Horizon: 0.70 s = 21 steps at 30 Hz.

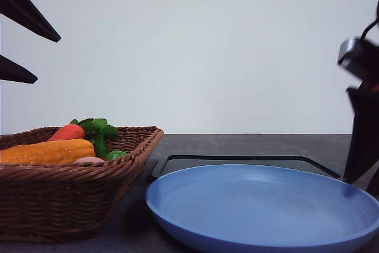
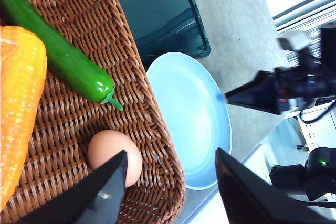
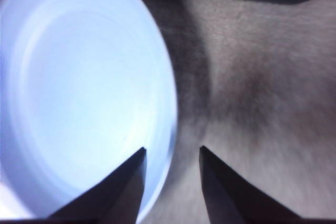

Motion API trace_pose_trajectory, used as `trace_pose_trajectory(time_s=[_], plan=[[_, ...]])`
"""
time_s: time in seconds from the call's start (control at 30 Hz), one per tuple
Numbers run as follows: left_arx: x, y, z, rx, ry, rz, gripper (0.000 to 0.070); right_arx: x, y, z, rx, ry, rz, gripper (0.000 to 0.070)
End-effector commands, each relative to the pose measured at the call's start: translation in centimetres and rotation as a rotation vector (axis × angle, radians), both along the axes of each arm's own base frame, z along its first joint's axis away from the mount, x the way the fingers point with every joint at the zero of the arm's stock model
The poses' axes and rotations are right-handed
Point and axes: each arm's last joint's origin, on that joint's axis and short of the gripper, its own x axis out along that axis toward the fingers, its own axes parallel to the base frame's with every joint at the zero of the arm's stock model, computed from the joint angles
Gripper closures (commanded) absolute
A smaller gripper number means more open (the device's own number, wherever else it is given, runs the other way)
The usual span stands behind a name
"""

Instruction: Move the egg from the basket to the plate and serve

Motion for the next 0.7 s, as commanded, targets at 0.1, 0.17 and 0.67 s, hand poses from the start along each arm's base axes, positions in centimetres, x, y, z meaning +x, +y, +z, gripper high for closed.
trace_pose_trajectory(time_s=[0.1,0.17,0.67], plan=[[0.2,-0.1,0.4,0.01,-0.042,-0.018,0.0358,0.9,1.0,-1.1,0.027,0.02,0.033,0.0514],[0.2,-0.1,0.4,0.011,-0.045,-0.019,0.0358,1.0,1.2,-1.3,0.026,0.024,0.04,0.056],[-0.1,-0.8,0.2,0.014,0.01,-0.023,0.0251,0.2,0.4,0.4,0.033,-0.004,-0.008,0.07]])
